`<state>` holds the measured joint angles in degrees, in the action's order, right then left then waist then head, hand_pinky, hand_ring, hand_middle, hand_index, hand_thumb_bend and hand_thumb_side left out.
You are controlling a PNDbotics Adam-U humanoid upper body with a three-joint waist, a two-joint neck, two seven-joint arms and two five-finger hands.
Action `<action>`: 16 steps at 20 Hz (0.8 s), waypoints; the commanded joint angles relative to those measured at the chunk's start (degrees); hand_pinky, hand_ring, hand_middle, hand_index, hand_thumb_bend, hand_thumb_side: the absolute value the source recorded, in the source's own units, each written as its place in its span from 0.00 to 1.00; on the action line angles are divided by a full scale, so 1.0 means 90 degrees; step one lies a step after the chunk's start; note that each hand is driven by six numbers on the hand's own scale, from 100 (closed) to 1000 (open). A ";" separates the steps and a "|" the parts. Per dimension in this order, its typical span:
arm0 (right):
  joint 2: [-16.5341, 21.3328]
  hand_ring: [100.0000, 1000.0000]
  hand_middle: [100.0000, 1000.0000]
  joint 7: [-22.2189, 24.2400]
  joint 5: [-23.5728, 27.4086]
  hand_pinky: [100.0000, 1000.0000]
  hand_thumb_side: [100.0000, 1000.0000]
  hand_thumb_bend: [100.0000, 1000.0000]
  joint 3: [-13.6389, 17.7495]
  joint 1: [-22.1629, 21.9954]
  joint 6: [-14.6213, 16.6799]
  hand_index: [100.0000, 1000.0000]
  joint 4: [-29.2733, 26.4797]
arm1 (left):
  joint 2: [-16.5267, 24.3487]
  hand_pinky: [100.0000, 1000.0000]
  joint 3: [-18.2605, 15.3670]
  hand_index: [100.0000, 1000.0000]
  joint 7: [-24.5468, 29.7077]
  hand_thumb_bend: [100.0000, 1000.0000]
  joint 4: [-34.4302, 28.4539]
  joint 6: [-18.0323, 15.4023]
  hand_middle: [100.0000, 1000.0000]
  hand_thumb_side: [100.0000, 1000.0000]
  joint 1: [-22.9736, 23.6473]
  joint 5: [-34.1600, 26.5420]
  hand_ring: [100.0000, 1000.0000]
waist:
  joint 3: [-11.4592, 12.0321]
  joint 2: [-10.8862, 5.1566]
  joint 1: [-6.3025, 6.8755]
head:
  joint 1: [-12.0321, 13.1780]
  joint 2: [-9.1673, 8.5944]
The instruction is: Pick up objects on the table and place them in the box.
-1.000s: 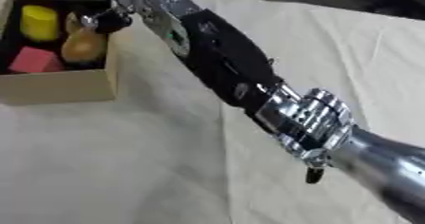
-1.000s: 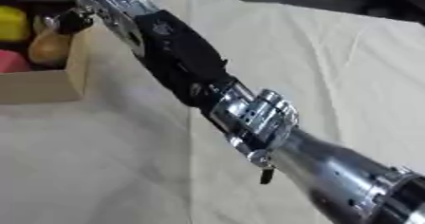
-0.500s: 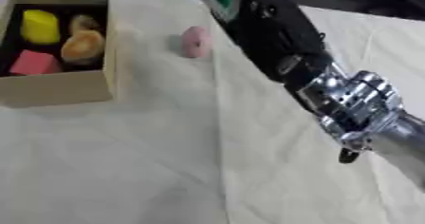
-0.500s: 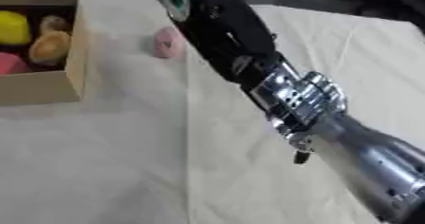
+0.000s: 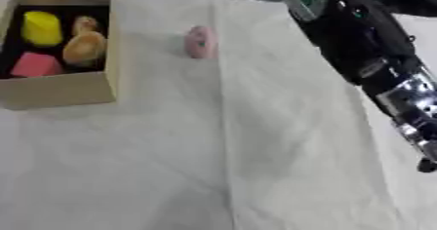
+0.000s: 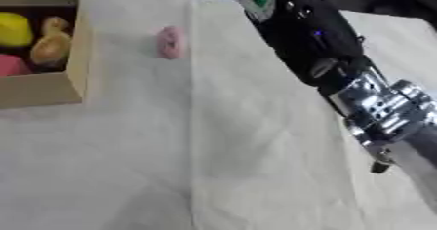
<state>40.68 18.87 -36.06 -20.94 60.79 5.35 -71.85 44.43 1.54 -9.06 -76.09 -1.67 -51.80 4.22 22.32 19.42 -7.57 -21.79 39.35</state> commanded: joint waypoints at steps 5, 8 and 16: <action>0.0394 0.86 0.78 0.0279 0.0105 0.89 0.37 0.08 -0.0126 -0.0107 0.0268 0.85 -0.0056 | 0.0257 0.81 -0.0052 0.89 0.0045 0.57 -0.0049 -0.0007 0.76 0.80 -0.0109 0.0075 0.76 | 0.0053 -0.0040 0.0084 | 0.0009 -0.0052; 0.0398 0.87 0.79 0.0371 0.0142 0.89 0.38 0.08 -0.0181 -0.0156 0.0381 0.86 -0.0002 | 0.0258 0.81 -0.0059 0.89 0.0044 0.57 -0.0042 -0.0004 0.76 0.80 -0.0103 0.0080 0.76 | 0.0075 -0.0002 0.0076 | 0.0003 -0.0052; 0.0356 0.88 0.80 0.0703 0.0175 0.89 0.37 0.13 -0.0218 -0.0214 0.0592 0.87 0.0231 | 0.0248 0.81 -0.0050 0.89 0.0059 0.57 -0.0029 -0.0009 0.76 0.80 -0.0100 0.0088 0.76 | 0.0083 0.0072 0.0057 | 0.0000 -0.0066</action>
<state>42.15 24.64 -35.01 -23.33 57.94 10.38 -69.78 44.44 1.55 -8.69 -75.93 -1.71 -51.82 4.70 23.01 21.23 -7.58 -21.79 39.24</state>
